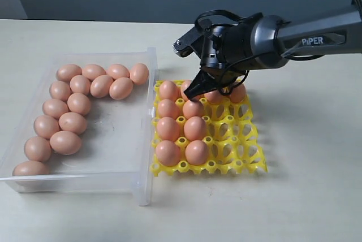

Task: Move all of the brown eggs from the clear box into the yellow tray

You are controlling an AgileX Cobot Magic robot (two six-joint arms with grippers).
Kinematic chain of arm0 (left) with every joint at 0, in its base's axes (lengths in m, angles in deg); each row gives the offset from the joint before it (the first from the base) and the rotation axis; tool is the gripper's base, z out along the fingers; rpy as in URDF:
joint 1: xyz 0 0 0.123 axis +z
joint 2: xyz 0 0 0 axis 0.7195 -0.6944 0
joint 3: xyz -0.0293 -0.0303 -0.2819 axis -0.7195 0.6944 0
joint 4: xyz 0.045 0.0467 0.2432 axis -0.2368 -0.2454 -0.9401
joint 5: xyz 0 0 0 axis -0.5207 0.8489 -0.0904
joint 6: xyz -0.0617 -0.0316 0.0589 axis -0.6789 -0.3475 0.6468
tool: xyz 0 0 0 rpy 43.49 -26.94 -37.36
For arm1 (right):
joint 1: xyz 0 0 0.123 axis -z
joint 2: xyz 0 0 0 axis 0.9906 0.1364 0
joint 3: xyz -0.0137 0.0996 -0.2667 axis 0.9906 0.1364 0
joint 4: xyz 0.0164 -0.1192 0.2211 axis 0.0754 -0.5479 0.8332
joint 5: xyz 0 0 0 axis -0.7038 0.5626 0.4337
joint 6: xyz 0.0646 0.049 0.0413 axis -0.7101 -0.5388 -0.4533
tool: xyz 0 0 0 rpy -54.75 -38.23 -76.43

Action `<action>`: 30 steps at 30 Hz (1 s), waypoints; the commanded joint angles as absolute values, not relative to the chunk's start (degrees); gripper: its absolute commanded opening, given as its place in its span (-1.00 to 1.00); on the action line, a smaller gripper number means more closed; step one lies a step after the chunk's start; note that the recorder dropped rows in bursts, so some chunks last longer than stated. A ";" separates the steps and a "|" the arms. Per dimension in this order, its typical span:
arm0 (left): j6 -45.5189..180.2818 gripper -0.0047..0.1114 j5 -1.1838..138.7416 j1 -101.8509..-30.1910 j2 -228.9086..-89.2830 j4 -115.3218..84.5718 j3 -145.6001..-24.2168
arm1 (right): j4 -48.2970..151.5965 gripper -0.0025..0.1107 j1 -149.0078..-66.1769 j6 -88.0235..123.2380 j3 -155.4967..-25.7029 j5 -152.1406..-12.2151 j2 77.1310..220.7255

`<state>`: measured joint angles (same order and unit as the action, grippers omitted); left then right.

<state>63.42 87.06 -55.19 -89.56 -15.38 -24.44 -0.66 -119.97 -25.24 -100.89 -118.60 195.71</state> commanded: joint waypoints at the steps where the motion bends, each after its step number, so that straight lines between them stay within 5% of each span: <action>1: 63.37 -0.91 86.47 -55.26 -89.28 -15.38 -24.22 | 0.53 -0.97 -119.89 -25.08 -100.85 -120.83 193.37; 24: 63.37 -0.91 86.47 -55.26 -89.28 -15.38 -24.22 | 17.81 -0.97 -119.89 -15.20 -100.85 -121.25 184.39; 30: 63.37 -0.91 86.47 -55.26 -89.28 -15.38 -24.22 | 32.52 -0.97 -119.31 0.70 -100.85 -119.64 179.72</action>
<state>63.52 87.06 -55.19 -89.56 -15.38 -24.44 25.60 -119.97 -6.77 -100.89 -120.36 181.62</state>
